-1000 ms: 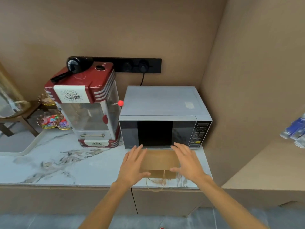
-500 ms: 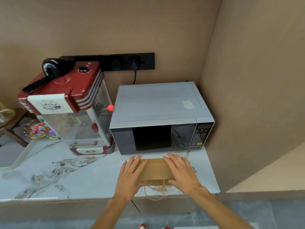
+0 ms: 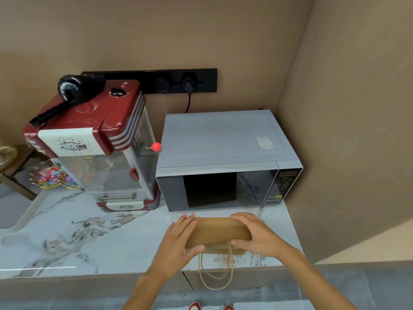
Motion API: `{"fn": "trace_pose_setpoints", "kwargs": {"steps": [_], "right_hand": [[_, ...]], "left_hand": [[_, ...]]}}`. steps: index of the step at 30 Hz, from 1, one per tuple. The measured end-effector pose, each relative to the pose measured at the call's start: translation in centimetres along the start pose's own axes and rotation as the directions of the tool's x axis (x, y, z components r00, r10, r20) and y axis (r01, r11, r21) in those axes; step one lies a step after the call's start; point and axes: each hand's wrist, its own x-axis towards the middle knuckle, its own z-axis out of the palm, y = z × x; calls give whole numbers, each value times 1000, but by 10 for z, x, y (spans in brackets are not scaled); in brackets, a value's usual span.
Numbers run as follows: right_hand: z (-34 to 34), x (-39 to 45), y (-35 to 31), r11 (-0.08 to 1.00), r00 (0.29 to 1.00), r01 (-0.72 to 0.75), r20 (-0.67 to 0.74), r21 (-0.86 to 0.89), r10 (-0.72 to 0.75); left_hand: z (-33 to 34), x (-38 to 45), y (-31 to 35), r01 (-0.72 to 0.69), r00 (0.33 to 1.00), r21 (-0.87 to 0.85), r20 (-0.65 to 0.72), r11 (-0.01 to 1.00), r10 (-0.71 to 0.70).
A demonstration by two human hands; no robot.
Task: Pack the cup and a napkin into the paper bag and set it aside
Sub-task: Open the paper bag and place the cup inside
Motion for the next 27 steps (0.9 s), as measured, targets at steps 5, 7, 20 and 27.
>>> {"fn": "trace_pose_setpoints", "kwargs": {"steps": [5,7,20,27], "right_hand": [[-20,5,-11,994,998,-12,-65,106,19],[-25,9,-16,992,996,-5,-90,124,16],[-40,30,-32,997,989,-57,-132,57,64],[-37,30,-42,997,973,-47,-221,59,59]], "left_hand": [[-22,1,9,219,960,-619,0,754,-279],[-29,3,11,241,947,-698,18,674,-320],[-32,12,30,384,878,-515,-55,767,-476],[-48,29,44,496,851,-275,-37,824,-524]]}}
